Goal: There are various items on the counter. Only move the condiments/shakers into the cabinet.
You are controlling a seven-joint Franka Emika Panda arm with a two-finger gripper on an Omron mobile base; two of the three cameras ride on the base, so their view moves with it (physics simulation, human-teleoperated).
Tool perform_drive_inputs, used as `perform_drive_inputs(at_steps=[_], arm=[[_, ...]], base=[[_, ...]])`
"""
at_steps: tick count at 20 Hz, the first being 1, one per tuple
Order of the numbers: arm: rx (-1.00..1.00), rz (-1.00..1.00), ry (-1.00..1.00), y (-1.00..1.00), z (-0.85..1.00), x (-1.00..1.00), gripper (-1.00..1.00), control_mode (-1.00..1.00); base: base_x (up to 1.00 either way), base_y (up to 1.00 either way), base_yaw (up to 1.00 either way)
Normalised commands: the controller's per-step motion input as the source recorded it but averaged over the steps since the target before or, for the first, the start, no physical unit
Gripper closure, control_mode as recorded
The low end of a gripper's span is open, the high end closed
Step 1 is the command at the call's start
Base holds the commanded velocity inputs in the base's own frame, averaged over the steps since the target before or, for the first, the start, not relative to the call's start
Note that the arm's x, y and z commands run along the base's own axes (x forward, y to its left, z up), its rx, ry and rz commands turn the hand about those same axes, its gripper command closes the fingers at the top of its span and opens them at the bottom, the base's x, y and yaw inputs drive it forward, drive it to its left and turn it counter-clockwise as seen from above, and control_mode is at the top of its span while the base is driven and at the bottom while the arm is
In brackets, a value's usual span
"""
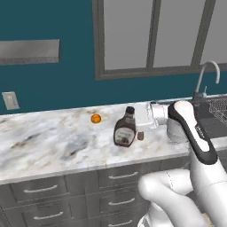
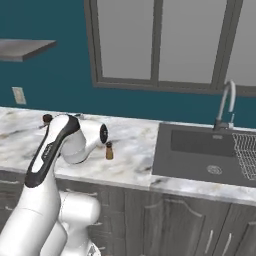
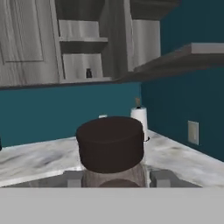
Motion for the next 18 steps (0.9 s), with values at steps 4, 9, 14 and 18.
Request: perform_drive_inputs(at_steps=[4, 9, 14, 18], arm=[[0.0, 0.0, 0.0, 0.0, 0.0, 0.0, 1.0, 1.0], [0.0, 0.0, 0.0, 0.0, 0.0, 0.0, 1.0, 1.0], [0.0, 0.0, 0.0, 0.0, 0.0, 0.0, 1.0, 1.0], [0.0, 0.0, 0.0, 0.0, 0.0, 0.0, 1.0, 1.0]], base=[[-0.41, 1.0, 0.29], [-0.04, 0.8, 0.72], [0.19, 0.17, 0.78], [0.94, -0.1, 0.5]])
